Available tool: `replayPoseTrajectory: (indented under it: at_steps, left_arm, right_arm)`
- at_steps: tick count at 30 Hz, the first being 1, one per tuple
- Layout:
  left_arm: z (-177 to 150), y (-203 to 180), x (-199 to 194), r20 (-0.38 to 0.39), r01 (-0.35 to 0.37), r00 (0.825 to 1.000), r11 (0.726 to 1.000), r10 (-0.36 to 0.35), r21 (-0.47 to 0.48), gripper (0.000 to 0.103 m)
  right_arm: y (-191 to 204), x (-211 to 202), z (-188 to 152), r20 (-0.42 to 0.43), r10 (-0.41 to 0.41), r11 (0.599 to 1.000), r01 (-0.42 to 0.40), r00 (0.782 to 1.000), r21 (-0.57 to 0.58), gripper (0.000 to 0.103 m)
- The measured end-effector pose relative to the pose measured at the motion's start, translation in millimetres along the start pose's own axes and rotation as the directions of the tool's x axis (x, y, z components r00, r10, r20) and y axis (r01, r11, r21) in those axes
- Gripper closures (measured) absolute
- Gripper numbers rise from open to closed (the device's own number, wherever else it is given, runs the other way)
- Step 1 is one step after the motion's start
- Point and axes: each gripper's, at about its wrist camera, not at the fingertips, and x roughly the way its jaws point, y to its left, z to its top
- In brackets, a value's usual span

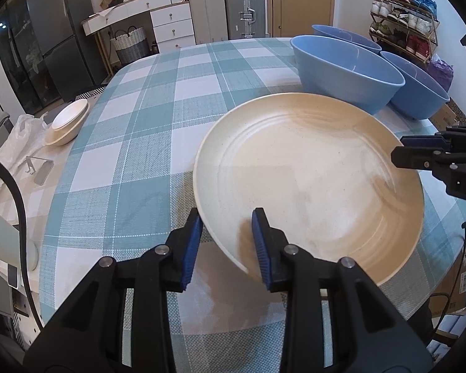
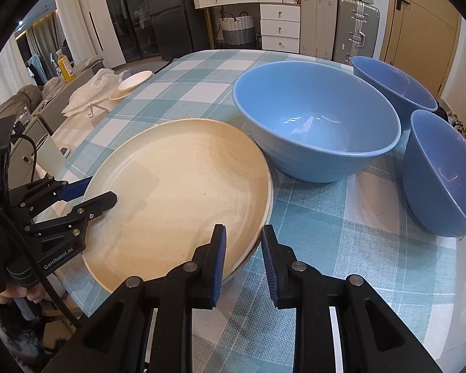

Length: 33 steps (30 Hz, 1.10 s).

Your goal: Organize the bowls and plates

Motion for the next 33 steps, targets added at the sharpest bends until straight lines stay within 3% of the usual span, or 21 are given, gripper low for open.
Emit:
replayPoseTrajectory:
  at_steps: [9, 12, 14, 17, 20, 22, 26, 28, 30, 33]
  left_arm:
    - [0, 2, 3, -0.005, 0.023, 1.000, 1.000, -0.023, -0.011, 0.073]
    - [1, 5, 3, -0.008, 0.048, 0.999, 0.999, -0.048, -0.020, 0.067]
    - [1, 6, 1, -0.010, 0.079, 0.997, 0.996, -0.079, -0.033, 0.056]
    - [4, 8, -4, 0.004, 0.103, 0.995, 0.994, -0.103, -0.044, 0.034]
    - [6, 9, -13, 0.032, 0.121, 0.992, 0.992, -0.120, -0.037, 0.029]
    - [9, 12, -19, 0.044, 0.150, 0.988, 0.987, -0.148, -0.050, 0.026]
    - [16, 20, -30, 0.069, 0.201, 0.978, 0.975, -0.195, -0.094, 0.021]
    - [20, 21, -35, 0.079, 0.207, 0.977, 0.973, -0.200, -0.100, 0.017]
    - [24, 21, -41, 0.100, 0.219, 0.973, 0.971, -0.209, -0.100, 0.001]
    - [30, 19, -51, 0.119, 0.246, 0.965, 0.965, -0.234, -0.090, 0.002]
  right_arm:
    - [-4, 3, 0, -0.002, 0.022, 1.000, -0.022, 1.000, 0.015, 0.077]
    - [-8, 2, 0, -0.008, 0.054, 0.998, -0.054, 0.998, 0.031, 0.073]
    - [-6, 0, 0, 0.001, 0.052, 0.998, -0.052, 0.999, 0.023, 0.069]
    - [-2, -3, 1, 0.017, 0.046, 0.999, -0.046, 0.999, 0.009, 0.051]
    - [1, -8, 2, 0.029, 0.059, 0.998, -0.059, 0.998, -0.006, 0.037]
    - [3, -12, 4, 0.045, 0.071, 0.997, -0.070, 0.997, -0.011, 0.021]
    - [8, -25, 5, 0.080, 0.080, 0.996, -0.078, 0.994, -0.034, 0.012]
    - [8, -32, 7, 0.099, 0.073, 0.997, -0.070, 0.992, -0.031, 0.002]
    - [7, -39, 9, 0.118, 0.075, 0.997, -0.073, 0.990, -0.024, 0.001]
    - [0, -51, 11, 0.138, 0.090, 0.996, -0.089, 0.986, -0.011, 0.001]
